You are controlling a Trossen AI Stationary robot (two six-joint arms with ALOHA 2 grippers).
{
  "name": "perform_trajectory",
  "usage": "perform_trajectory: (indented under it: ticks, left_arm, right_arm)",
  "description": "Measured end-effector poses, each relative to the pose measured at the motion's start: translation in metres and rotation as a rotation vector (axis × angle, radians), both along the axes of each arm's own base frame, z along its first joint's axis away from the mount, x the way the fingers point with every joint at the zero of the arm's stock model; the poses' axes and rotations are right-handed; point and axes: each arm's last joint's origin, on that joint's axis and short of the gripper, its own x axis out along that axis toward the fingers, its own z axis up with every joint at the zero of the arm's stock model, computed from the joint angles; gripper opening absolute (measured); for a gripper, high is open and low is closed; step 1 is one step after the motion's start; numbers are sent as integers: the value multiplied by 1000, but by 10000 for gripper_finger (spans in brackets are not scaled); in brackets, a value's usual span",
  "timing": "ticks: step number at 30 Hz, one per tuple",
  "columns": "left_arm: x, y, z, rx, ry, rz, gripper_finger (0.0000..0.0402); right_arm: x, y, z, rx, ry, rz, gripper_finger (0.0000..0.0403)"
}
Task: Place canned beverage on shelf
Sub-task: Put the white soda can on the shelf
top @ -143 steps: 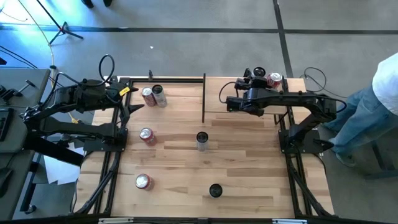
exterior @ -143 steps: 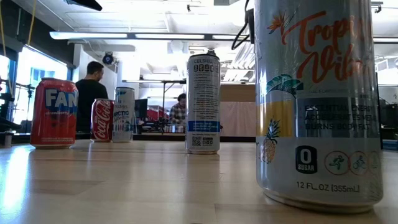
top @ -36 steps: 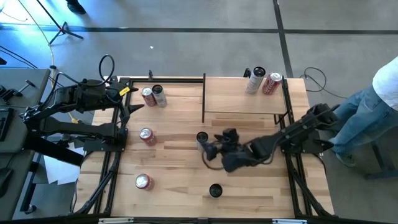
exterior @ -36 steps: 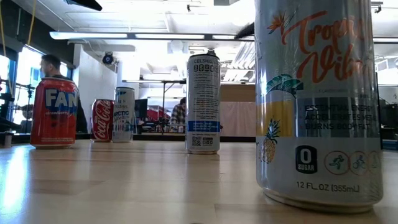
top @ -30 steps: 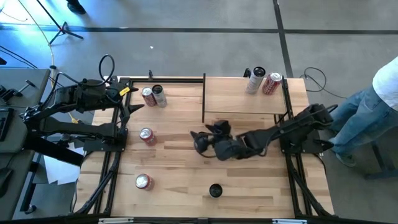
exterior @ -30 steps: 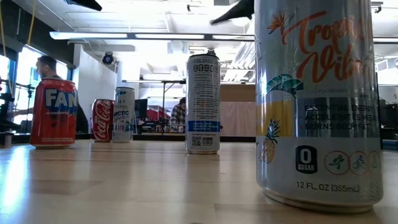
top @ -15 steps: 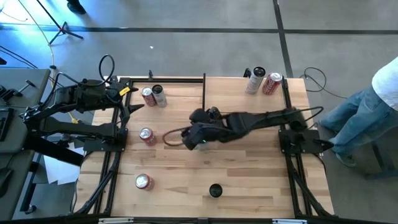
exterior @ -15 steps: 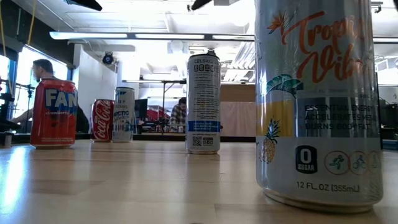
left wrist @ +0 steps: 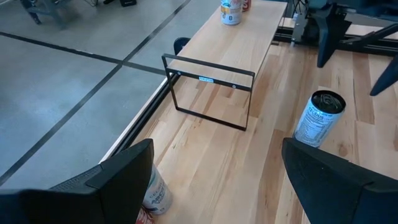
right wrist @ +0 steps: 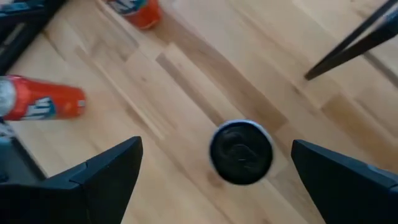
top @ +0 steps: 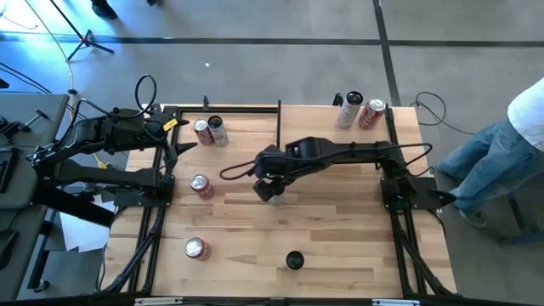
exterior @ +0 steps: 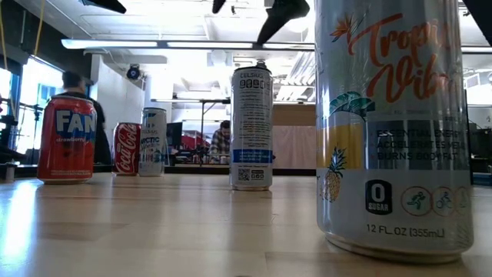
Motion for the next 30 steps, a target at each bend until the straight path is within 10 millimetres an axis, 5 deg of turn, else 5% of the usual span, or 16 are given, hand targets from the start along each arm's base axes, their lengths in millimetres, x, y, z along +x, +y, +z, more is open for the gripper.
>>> perform_trajectory:
  ticks: [16, 30]
  left_arm:
    - [0, 0, 0, 0, 1, 0, 335]
    - [0, 0, 0, 0, 1, 0, 335]
  right_arm:
    - [19, 0, -49, 83, 166, 30, 400]
    - [17, -2, -55, 89, 229, -19, 397]
